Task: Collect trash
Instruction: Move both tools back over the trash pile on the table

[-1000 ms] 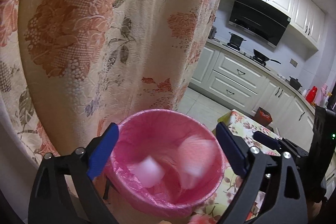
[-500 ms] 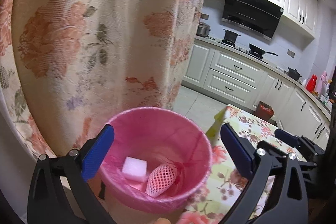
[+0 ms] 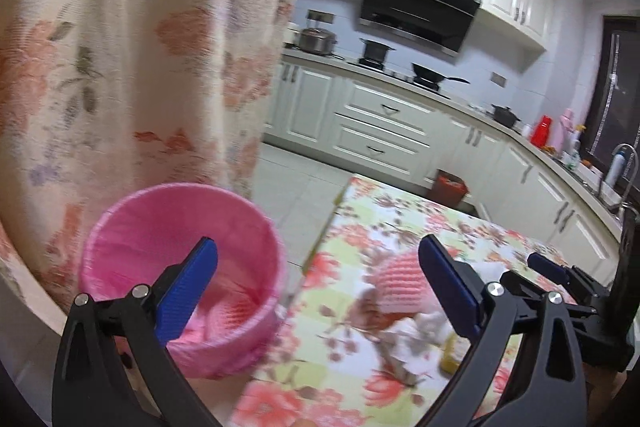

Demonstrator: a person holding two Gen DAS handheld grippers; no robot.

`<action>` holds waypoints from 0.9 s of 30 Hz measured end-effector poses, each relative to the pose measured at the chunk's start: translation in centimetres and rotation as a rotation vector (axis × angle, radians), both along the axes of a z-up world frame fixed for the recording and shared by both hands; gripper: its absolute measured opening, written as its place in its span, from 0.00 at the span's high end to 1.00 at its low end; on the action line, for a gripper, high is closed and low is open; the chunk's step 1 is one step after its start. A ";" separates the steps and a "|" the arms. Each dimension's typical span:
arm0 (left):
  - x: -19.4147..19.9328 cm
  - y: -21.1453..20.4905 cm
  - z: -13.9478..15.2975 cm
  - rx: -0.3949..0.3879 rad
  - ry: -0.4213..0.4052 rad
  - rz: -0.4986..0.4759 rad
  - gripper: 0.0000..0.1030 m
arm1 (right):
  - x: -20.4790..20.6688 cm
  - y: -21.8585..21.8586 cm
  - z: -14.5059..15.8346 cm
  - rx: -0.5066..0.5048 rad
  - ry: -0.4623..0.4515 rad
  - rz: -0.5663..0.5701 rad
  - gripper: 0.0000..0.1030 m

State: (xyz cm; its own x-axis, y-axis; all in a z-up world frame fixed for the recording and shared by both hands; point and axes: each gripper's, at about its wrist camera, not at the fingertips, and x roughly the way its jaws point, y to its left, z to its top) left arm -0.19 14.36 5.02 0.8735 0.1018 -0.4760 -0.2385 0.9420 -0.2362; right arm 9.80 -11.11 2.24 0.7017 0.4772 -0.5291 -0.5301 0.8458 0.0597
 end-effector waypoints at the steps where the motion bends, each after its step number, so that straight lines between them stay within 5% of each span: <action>1: 0.2 -0.7 -0.2 -0.003 0.008 -0.018 0.07 | -0.1 -0.9 -0.3 -0.001 0.004 -0.016 0.25; 15: 2.5 -7.5 -2.8 0.010 0.084 -0.150 0.17 | -0.8 -10.2 -3.4 0.005 0.066 -0.161 0.23; 27: 4.9 -10.8 -6.5 0.010 0.180 -0.217 0.27 | -0.2 -14.0 -5.8 0.002 0.125 -0.231 0.18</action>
State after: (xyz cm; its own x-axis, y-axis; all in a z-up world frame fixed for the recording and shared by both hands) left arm 4.72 3.57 -1.46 0.7769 -0.0733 -0.6254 -0.0677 0.9777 -0.1987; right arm 9.65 -25.08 -3.55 0.7217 0.3127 -0.6175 -0.3111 0.9435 0.1143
